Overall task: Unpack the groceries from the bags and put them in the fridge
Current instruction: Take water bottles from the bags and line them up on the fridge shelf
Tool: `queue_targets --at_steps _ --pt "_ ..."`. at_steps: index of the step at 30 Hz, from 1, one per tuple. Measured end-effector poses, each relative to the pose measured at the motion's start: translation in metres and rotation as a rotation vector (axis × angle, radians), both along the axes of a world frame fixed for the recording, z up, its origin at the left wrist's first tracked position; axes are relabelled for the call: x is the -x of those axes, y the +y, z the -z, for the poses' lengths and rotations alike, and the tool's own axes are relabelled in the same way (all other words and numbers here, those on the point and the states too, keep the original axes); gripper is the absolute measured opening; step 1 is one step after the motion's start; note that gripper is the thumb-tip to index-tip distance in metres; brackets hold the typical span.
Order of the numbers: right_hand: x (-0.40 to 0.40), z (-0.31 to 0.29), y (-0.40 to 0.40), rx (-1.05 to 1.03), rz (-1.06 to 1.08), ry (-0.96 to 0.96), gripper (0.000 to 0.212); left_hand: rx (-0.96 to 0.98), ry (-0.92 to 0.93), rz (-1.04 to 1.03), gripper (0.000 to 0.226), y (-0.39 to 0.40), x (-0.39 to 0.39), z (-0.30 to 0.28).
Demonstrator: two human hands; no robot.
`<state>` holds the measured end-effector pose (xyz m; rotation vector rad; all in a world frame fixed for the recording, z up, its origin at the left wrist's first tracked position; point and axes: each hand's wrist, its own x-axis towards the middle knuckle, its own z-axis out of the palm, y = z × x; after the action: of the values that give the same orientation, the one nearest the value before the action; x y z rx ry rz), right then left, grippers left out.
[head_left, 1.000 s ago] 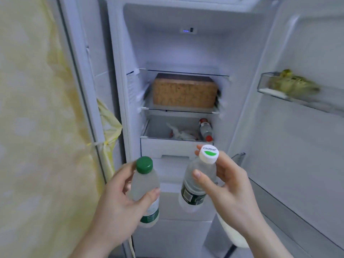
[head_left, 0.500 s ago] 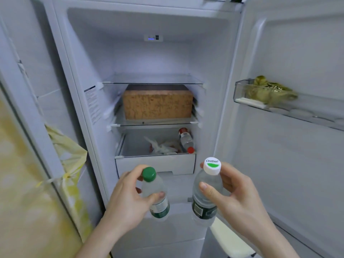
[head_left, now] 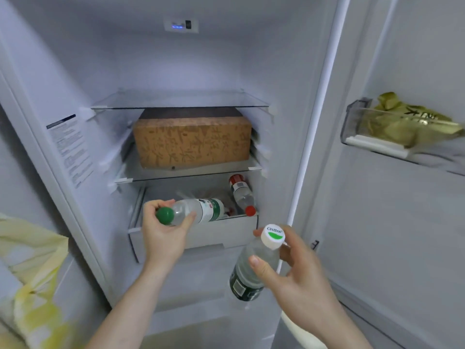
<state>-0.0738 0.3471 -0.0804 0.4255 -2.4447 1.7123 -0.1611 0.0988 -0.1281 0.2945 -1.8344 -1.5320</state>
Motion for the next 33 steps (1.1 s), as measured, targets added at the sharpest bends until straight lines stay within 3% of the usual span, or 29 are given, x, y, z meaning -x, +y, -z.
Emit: queue_targets --at_steps 4,10,18,21,26,33 --pt "0.018 -0.002 -0.011 -0.007 0.050 -0.004 0.035 -0.051 -0.044 0.012 0.051 -0.003 0.052 0.016" --pt "0.037 -0.001 -0.022 0.025 0.148 0.008 0.038 0.069 -0.100 0.039 0.040 0.006 0.100 0.045" --pt "0.056 0.010 -0.029 -0.006 0.204 -0.025 0.041 0.184 -0.311 0.277 0.033 0.024 0.150 0.055" --pt "0.062 0.014 -0.034 0.002 0.193 -0.037 0.041 0.196 -0.351 0.343 0.034 0.029 0.162 0.041" --pt "0.067 0.017 -0.036 0.016 0.167 -0.043 0.040 0.382 -0.445 0.432 0.036 0.030 0.171 0.039" --pt "0.069 0.019 -0.041 0.073 0.148 -0.026 0.042 0.269 -0.456 0.501 0.029 0.008 0.142 0.026"
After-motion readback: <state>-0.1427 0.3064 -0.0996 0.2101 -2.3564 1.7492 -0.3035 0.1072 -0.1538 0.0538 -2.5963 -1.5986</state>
